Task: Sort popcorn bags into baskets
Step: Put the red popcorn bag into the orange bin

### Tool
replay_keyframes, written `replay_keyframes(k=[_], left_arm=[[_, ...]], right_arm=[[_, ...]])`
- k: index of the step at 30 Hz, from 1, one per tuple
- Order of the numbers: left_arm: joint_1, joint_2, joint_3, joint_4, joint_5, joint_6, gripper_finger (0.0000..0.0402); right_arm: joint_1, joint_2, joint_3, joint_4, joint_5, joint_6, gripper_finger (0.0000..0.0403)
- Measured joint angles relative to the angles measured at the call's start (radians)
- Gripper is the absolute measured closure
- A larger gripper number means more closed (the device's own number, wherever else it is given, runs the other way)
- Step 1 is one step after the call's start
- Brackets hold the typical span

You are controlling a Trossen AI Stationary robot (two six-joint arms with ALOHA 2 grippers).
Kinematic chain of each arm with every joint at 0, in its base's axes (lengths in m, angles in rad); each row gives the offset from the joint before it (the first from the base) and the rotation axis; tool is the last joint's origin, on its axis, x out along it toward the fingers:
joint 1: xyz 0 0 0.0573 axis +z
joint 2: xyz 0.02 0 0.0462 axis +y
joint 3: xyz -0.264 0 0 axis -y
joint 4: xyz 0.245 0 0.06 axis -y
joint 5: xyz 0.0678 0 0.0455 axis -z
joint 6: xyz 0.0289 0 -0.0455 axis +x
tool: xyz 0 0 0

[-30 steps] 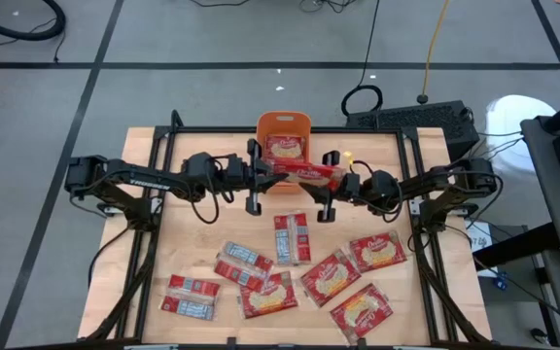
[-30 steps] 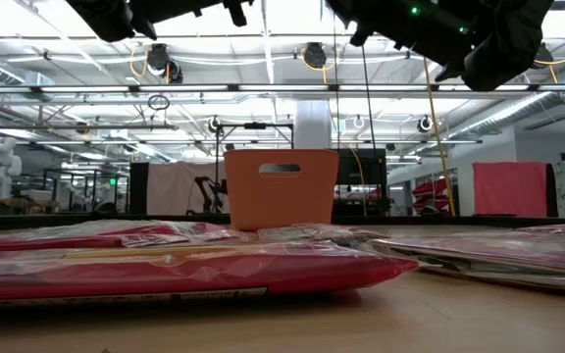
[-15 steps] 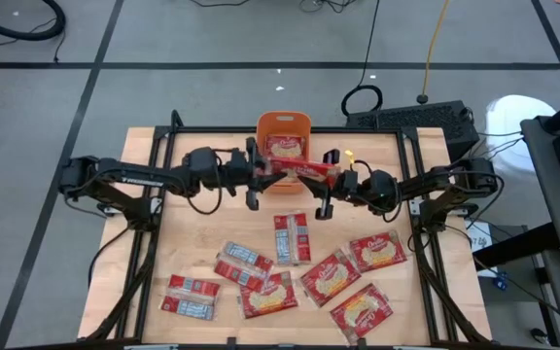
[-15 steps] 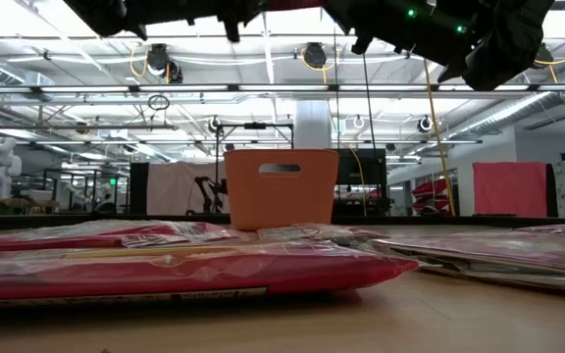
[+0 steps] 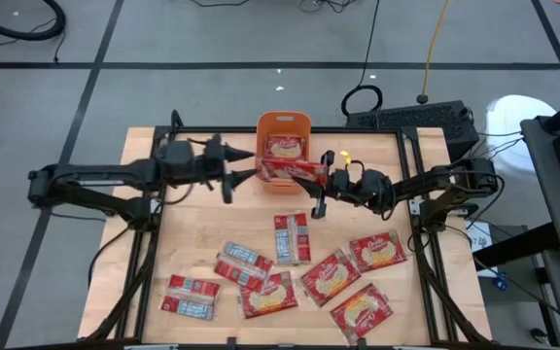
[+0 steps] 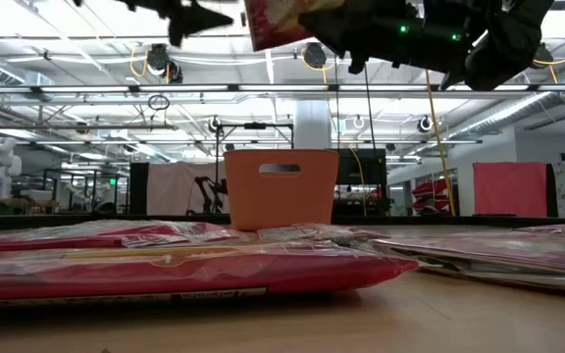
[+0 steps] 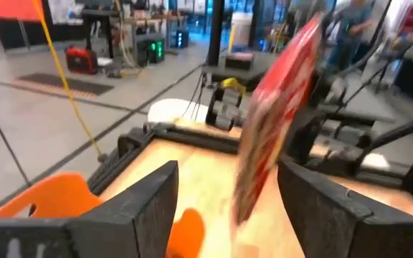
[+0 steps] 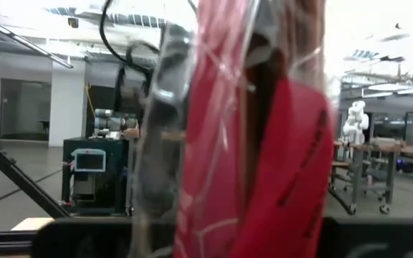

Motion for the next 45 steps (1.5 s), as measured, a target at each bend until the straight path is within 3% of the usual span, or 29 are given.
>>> replay_keyframes(k=[4, 8, 18, 25, 30, 38, 45], left_arm=[[0.0, -0.066, 0.049, -0.062, 0.001, -0.001, 0.0158], [0.001, -0.032, 0.218, -0.267, 0.012, 0.043, 0.0158], [0.015, 0.356, 0.726, -0.744, 0.029, 0.209, 0.0158], [0.04, 0.599, 0.944, -0.935, 0.151, 0.263, 0.0158], [0.051, 0.679, 0.996, -0.983, 0.159, 0.299, 0.0158], [0.058, 0.685, 1.0, -1.032, 0.191, 0.305, 0.0163], [0.058, 0.685, 1.0, -1.042, 0.197, 0.344, 0.0248]], right_arm=[[-0.01, 0.0, 0.0, -0.037, 0.0, 0.023, 0.0382], [-0.022, 0.0, 0.0, -0.079, -0.006, 0.049, 0.0382], [-0.058, 0.0, 0.0, -0.135, -0.136, 0.125, 0.0382], [-0.058, 0.0, 0.0, -0.211, -0.135, 0.118, 0.0382], [-0.058, 0.0, 0.0, -0.232, -0.132, 0.113, 0.0383], [-0.062, 0.0, 0.0, -0.218, -0.131, 0.102, 0.0383], [-0.071, 0.0, 0.0, -0.216, -0.127, 0.102, 0.0383]])
